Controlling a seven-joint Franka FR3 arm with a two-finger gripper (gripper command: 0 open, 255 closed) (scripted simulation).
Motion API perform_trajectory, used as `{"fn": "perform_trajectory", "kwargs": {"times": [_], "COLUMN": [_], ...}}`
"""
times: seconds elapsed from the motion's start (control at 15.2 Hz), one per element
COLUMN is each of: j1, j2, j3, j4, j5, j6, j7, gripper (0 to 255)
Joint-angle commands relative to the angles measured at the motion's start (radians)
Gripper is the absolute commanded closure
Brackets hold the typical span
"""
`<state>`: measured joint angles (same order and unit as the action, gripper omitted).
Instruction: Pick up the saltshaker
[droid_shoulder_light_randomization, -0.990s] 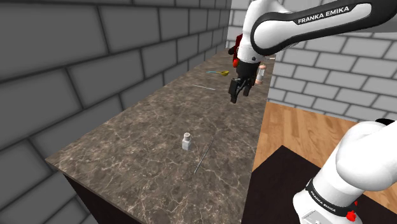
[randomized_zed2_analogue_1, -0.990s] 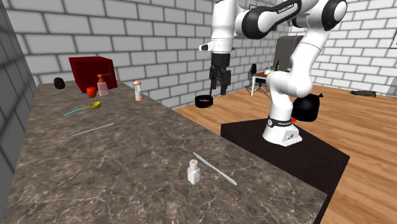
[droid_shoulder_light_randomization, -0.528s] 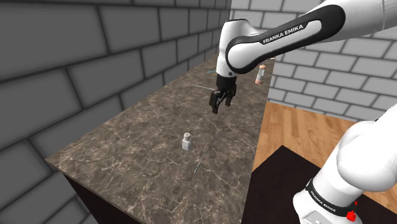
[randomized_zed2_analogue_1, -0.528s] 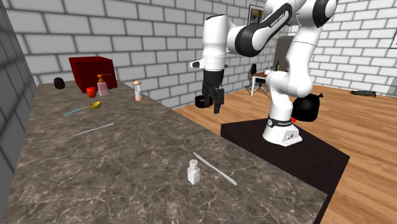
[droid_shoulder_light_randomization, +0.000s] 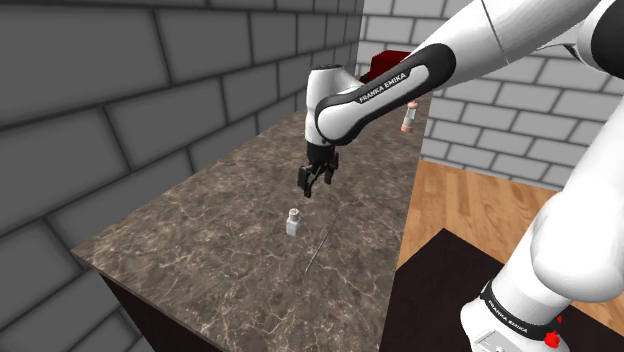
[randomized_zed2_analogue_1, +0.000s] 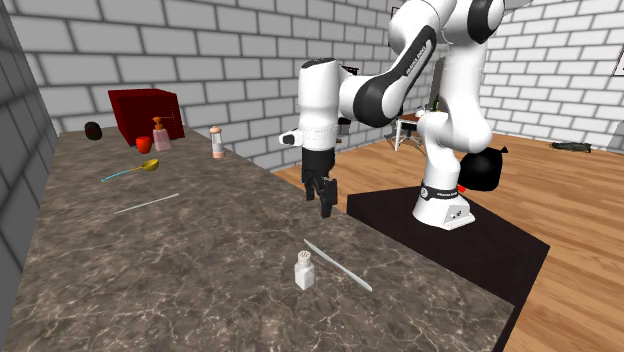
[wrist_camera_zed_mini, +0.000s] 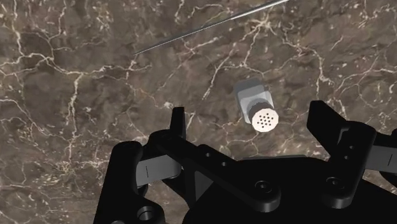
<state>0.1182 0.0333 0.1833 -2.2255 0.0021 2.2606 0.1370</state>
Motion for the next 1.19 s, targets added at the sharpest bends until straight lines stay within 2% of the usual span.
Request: {"fn": "perform_trajectory", "kwargs": {"times": [0.0, 0.33, 0.92, 0.99, 1.12], "j1": [0.012, 0.048, 0.056, 0.055, 0.055], "j2": [0.078, 0.259, 0.329, 0.329, 0.331], "j3": [0.010, 0.019, 0.009, 0.008, 0.008], "j4": [0.047, 0.176, 0.160, 0.160, 0.163], "j5": [-0.017, -0.061, -0.082, -0.082, -0.082], "j6": [0.026, 0.065, 0.149, 0.149, 0.148], "j7": [0.022, 0.069, 0.082, 0.080, 0.081], "gripper": [0, 0, 0, 255, 255]}}
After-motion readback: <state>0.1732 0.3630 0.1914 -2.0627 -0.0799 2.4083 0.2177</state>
